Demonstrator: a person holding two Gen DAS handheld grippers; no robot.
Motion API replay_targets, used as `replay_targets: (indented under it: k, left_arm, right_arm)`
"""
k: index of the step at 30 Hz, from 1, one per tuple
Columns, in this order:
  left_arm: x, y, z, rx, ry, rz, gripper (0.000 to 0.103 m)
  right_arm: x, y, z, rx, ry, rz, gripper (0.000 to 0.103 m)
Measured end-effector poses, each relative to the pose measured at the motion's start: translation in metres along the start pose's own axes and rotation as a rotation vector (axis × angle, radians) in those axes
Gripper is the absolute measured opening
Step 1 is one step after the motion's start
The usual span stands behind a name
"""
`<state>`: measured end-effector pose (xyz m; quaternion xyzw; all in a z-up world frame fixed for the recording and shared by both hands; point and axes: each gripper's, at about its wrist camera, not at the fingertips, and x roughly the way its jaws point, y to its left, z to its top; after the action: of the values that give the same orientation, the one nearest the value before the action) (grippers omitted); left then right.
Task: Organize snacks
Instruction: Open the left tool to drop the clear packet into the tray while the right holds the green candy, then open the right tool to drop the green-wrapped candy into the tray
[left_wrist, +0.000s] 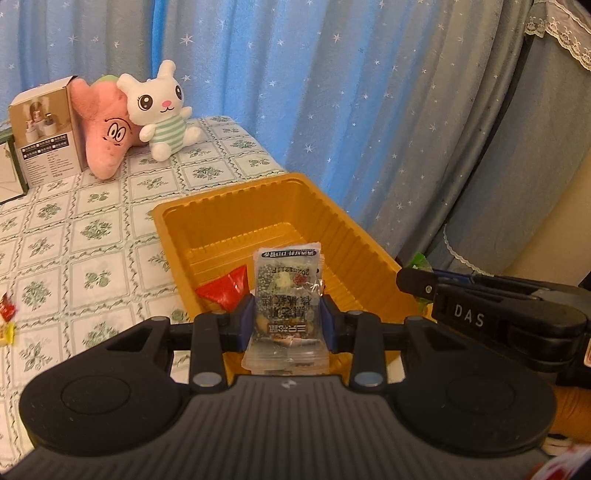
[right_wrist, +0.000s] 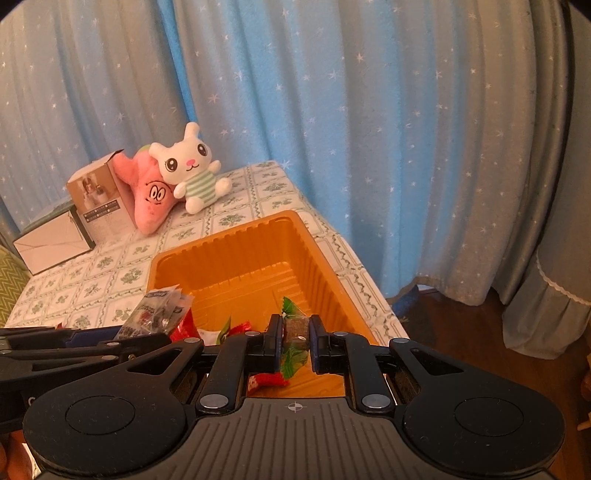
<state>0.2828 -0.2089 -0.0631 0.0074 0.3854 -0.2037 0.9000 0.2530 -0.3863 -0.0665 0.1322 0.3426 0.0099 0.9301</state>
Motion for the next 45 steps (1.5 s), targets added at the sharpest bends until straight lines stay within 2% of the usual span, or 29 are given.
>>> replay_targets:
  k: [10, 11, 12, 14, 24, 30, 37, 39, 40, 41, 45]
  left_arm:
    - [0.024, 0.003, 0.01, -0.009, 0.004, -0.027, 0.034]
    - [0.026, 0.004, 0.01, -0.011, 0.003, -0.027, 0.036]
    - [0.027, 0.006, 0.01, -0.012, 0.003, -0.024, 0.043]
    - [0.025, 0.009, 0.01, -0.013, -0.013, -0.009, 0.05]
    - [-0.003, 0.028, -0.009, -0.02, -0.021, 0.077, 0.05]
    - [-0.015, 0.038, -0.022, -0.053, -0.008, 0.087, 0.049]
    - [-0.022, 0.043, -0.027, -0.063, -0.006, 0.104, 0.048]
    - [-0.023, 0.044, -0.029, -0.063, -0.006, 0.107, 0.05]
    - [-0.025, 0.044, -0.03, -0.059, -0.011, 0.112, 0.052]
    - [-0.026, 0.044, -0.031, -0.056, -0.015, 0.117, 0.056]
    - [-0.031, 0.046, -0.037, -0.051, -0.015, 0.132, 0.058]
  right_arm:
    - [0.018, -0.009, 0.009, 0.011, 0.011, -0.004, 0.015]
    - [0.019, -0.01, 0.009, 0.014, 0.012, -0.006, 0.015]
    - [0.019, -0.011, 0.009, 0.015, 0.014, -0.007, 0.015]
    - [0.019, -0.012, 0.009, 0.017, 0.015, -0.01, 0.015]
    - [0.019, -0.012, 0.004, 0.032, 0.033, 0.005, 0.015]
    - [0.02, -0.005, 0.006, 0.034, 0.04, 0.03, 0.015]
    - [0.026, 0.002, 0.012, 0.024, 0.067, 0.112, 0.016]
    - [0.026, 0.004, 0.012, 0.018, 0.063, 0.121, 0.029]
    - [0.025, 0.005, 0.012, 0.019, 0.057, 0.118, 0.052]
    - [0.023, 0.005, 0.012, 0.025, 0.05, 0.117, 0.062]
    - [0.015, 0.001, 0.01, 0.058, 0.049, 0.111, 0.062]
